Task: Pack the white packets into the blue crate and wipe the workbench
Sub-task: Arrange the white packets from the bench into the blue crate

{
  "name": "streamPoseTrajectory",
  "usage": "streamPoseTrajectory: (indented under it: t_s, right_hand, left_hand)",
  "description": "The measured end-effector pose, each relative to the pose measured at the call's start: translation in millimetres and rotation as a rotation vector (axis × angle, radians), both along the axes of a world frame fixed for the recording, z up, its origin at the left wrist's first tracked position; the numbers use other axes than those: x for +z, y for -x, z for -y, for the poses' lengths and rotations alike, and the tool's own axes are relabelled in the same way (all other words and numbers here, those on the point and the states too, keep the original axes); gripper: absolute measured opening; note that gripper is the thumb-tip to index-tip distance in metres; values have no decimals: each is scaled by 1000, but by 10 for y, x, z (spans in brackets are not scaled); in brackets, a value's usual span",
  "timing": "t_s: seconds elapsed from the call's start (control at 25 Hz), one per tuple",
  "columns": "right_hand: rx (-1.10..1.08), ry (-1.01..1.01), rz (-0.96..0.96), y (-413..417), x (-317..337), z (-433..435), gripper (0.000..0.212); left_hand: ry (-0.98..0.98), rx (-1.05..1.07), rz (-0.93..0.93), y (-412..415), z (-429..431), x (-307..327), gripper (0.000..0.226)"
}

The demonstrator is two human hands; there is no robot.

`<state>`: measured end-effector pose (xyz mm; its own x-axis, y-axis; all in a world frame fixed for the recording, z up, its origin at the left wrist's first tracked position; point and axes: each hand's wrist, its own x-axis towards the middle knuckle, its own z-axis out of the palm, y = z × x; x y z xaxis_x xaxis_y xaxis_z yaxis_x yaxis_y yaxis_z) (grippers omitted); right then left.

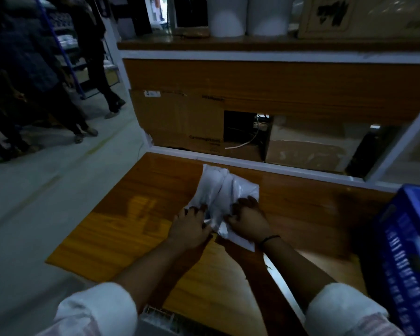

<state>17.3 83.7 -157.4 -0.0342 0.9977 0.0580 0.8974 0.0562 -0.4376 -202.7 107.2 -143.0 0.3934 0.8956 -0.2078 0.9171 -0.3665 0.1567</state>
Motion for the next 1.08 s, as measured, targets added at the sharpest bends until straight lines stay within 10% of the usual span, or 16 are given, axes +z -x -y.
streamPoseTrajectory:
  t_s: [0.24, 0.36, 1.08]
  right_hand:
    - [-135, -95, -57, 354, 86, 1103, 19]
    - [-303, -37, -62, 515, 117, 1368, 51]
    - [-476, 285, 144, 662, 164, 1723, 94]
  left_hand:
    - [-89, -5, -57, 325, 988, 127, 62]
    - [-160, 52, 29, 393, 1049, 253, 55]
    - [42, 7, 128, 287, 725, 5, 90]
